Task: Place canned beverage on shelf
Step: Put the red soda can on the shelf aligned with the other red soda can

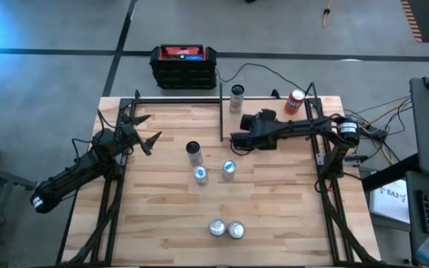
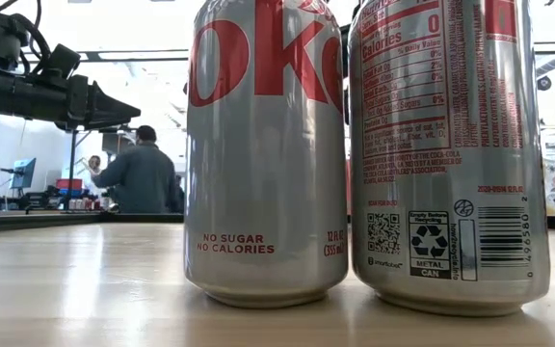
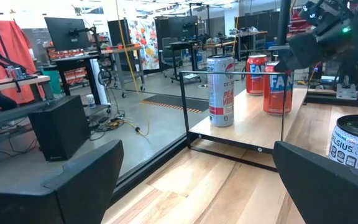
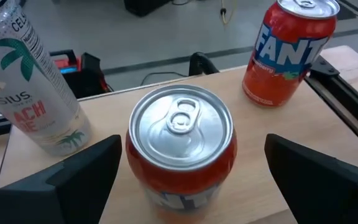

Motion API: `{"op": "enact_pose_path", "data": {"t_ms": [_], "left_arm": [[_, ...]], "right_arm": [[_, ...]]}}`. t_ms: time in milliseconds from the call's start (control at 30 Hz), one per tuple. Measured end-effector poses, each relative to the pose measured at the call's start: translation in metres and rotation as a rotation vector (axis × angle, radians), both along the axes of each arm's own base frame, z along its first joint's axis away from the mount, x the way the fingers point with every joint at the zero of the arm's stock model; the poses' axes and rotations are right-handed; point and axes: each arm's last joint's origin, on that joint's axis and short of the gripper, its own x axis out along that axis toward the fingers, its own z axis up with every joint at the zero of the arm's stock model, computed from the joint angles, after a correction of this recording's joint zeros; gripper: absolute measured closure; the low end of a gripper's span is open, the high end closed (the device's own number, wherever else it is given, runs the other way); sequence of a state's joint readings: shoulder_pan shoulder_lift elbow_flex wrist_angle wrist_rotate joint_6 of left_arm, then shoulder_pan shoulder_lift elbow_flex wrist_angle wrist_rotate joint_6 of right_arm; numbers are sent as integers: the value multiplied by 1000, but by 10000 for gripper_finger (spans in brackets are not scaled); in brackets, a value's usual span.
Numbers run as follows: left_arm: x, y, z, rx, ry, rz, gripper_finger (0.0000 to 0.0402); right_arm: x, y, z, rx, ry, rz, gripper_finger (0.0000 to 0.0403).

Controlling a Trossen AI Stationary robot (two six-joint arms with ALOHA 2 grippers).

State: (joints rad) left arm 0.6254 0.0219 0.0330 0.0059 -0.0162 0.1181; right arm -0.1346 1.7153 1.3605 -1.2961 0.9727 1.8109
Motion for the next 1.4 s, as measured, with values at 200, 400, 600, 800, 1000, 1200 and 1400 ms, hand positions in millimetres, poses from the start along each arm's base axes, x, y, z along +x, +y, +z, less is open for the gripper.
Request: {"op": "enact_pose_path", "data": {"t_ms": [200, 400, 600, 800, 1000, 1200, 1400], "left_arm": [[0, 0, 0, 0, 0, 0, 3], [0, 0, 0, 0, 0, 0, 3], [0, 0, 0, 0, 0, 0, 3], [0, 0, 0, 0, 0, 0, 3], [0, 0, 0, 0, 0, 0, 3], [0, 0, 0, 0, 0, 0, 3], [0, 0, 0, 0, 0, 0, 3]], "right_arm": [[-3, 4, -7, -53, 26, 23, 21], [0, 9, -15, -75, -4, 47, 21], [0, 9, -24, -81, 0, 67, 21], [-3, 8, -38, -129, 31, 98, 21], [-6, 6, -48, -187, 16, 97, 21], [-10, 5, -57, -217, 9, 94, 21], [-9, 1, -60, -239, -6, 87, 37]]}}
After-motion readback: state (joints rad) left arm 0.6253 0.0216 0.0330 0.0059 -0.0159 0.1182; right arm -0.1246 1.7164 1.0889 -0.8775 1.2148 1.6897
